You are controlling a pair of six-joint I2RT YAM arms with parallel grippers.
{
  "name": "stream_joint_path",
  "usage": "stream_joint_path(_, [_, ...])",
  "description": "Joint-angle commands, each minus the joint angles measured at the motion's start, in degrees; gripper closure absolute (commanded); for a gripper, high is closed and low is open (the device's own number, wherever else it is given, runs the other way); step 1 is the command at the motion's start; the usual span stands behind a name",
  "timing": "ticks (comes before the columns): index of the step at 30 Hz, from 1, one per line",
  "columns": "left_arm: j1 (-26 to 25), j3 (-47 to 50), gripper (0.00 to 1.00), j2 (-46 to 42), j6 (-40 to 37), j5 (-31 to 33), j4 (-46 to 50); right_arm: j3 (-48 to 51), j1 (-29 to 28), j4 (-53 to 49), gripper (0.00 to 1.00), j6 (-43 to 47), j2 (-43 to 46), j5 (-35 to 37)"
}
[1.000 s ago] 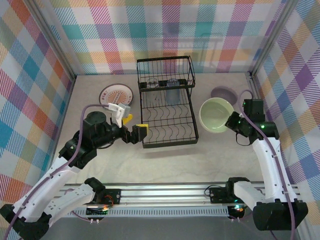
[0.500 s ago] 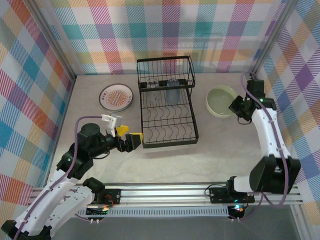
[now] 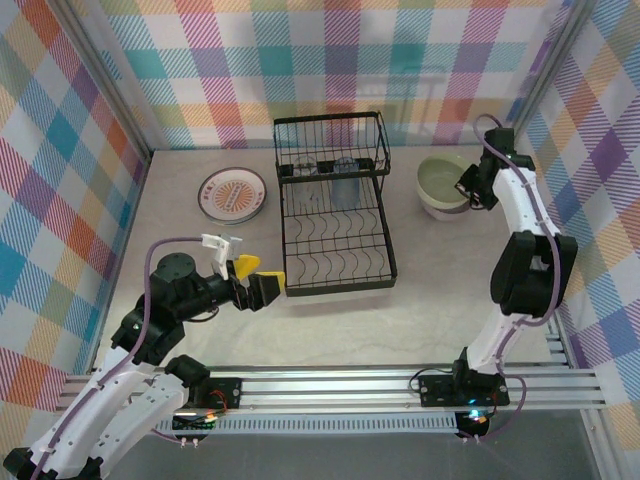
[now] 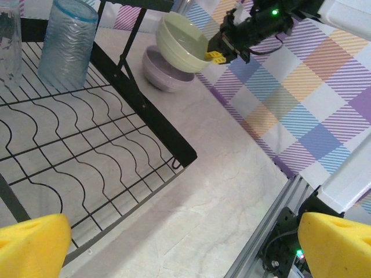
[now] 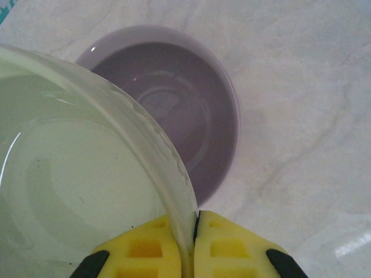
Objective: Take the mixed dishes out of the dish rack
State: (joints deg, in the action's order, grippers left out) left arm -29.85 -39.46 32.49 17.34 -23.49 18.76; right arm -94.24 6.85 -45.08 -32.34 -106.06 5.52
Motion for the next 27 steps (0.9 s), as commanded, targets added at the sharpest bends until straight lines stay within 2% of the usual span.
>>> stream_joint_path(1, [0.49,0.94,0.0,-0.51,0.5,-1.56,-2.34,-5.68,0.43,0.41,1.0,-0.27,-1.15,0.42])
stream_joint_path(27, [0.49,2.0,0.0,-0.23,1.5,-3.32,-6.45,-11.92,3.33,-3.79,1.0,1.61,-9.2,0.59])
